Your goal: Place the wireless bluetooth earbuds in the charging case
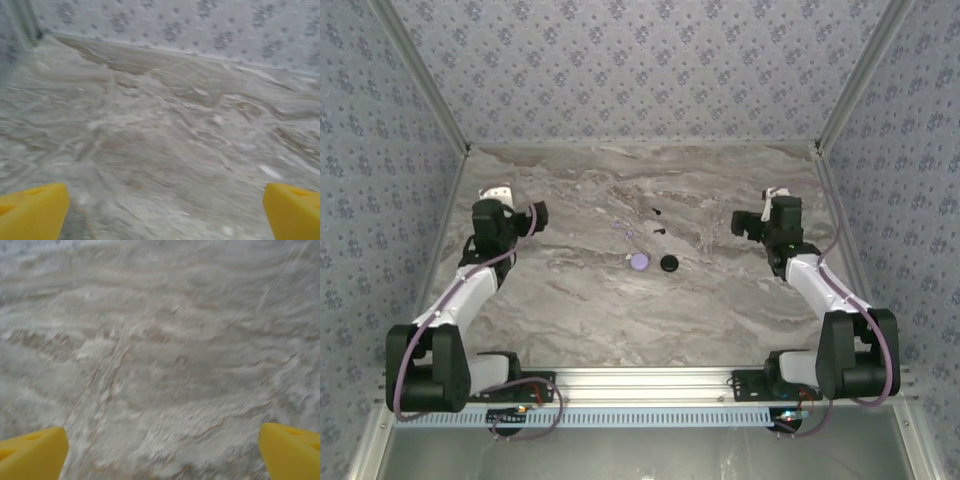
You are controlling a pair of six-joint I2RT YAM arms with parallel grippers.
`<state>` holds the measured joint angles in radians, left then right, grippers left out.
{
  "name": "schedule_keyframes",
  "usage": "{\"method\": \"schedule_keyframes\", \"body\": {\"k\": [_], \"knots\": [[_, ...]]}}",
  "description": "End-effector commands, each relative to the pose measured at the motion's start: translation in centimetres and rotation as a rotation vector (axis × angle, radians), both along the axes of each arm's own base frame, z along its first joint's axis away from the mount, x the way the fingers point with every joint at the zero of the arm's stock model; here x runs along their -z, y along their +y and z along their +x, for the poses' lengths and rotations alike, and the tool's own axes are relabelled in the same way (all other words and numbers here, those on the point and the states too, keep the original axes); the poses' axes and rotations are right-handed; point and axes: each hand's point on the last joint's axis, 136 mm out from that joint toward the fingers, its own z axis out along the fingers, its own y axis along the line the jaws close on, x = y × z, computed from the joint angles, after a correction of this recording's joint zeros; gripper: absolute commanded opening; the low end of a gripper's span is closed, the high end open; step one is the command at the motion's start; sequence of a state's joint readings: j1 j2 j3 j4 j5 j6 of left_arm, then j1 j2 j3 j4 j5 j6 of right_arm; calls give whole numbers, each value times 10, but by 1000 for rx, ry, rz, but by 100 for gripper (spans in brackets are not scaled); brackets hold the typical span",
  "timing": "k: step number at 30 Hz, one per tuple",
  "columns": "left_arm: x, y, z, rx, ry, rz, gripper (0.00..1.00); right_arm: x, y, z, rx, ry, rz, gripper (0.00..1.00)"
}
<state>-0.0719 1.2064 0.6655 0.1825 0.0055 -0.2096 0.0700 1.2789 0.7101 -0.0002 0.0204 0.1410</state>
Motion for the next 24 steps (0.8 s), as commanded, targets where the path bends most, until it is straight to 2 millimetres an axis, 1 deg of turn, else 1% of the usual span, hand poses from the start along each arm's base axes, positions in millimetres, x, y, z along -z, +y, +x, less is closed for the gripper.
{"method": "schedule_keyframes", "body": {"k": [1,4,6,10,13,17,18,19,22,24], "knots": [[24,-44,-25,116,196,-92,99,29,30,-32,-70,218,74,100],[28,-89,-35,244,262,-99,99,35,58,-41,-165,275,115,100],[32,-121,-42,336,302,-83,97,39,75,-47,-217,300,151,100],[39,-177,-50,480,372,-91,85,46,99,-61,-274,338,186,100],[43,-213,-49,570,418,-112,74,51,112,-69,-305,363,212,96],[54,-257,-47,678,490,-94,58,61,130,-82,-350,408,233,84],[57,-265,-46,697,509,-92,55,62,133,-84,-354,413,234,81],[59,-274,-44,717,523,-91,51,65,136,-87,-356,421,240,77],[68,-299,-44,773,572,-102,42,72,145,-90,-357,438,274,63],[76,-311,-43,793,599,-98,38,76,153,-91,-369,447,306,55]]}}
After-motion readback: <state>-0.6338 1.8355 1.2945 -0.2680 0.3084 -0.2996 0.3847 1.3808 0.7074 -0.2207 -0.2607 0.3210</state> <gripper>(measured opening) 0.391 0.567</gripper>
